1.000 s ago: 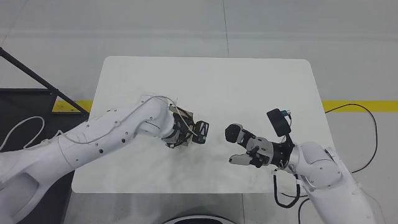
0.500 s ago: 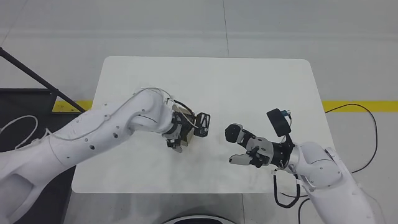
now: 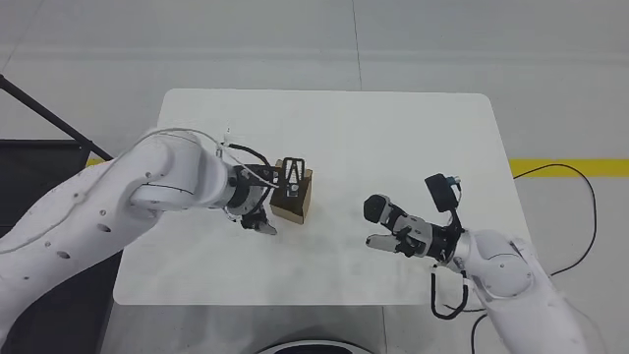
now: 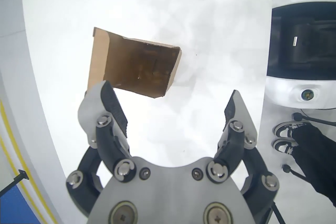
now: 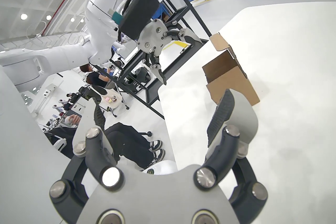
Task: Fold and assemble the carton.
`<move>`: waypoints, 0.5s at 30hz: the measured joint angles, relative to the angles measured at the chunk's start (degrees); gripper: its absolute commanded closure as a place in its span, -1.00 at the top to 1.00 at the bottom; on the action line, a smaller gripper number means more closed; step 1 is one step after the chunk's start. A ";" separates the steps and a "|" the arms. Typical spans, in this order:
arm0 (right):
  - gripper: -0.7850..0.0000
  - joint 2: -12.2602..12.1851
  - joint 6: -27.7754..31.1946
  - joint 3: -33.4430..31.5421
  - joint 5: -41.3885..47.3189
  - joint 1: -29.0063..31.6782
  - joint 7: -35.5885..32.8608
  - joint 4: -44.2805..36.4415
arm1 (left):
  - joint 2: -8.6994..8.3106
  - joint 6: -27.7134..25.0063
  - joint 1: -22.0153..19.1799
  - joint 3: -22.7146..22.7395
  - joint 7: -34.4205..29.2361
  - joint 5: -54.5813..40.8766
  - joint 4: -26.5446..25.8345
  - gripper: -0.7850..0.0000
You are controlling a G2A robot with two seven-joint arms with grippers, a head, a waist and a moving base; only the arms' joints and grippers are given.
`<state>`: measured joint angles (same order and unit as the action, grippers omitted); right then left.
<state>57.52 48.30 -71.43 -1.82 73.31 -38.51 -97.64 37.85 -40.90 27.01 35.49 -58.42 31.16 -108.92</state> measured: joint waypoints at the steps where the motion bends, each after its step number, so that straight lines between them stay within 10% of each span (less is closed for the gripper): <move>1: 1.00 0.28 2.51 0.20 -1.67 -0.02 2.54 0.84 | -1.08 0.66 1.76 1.94 1.21 0.46 -0.77 1.00; 11: 1.00 2.67 9.70 1.35 -26.20 -0.95 20.36 4.48 | -8.31 8.01 21.07 17.47 21.02 4.78 -1.87 1.00; 15: 1.00 2.65 9.69 1.32 -23.99 -0.94 19.93 4.45 | -8.39 8.05 21.41 17.58 21.48 4.64 -1.82 1.00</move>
<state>60.16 58.00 -70.11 -25.82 72.37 -18.57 -93.19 29.45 -32.85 48.42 53.07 -36.95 35.80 -110.74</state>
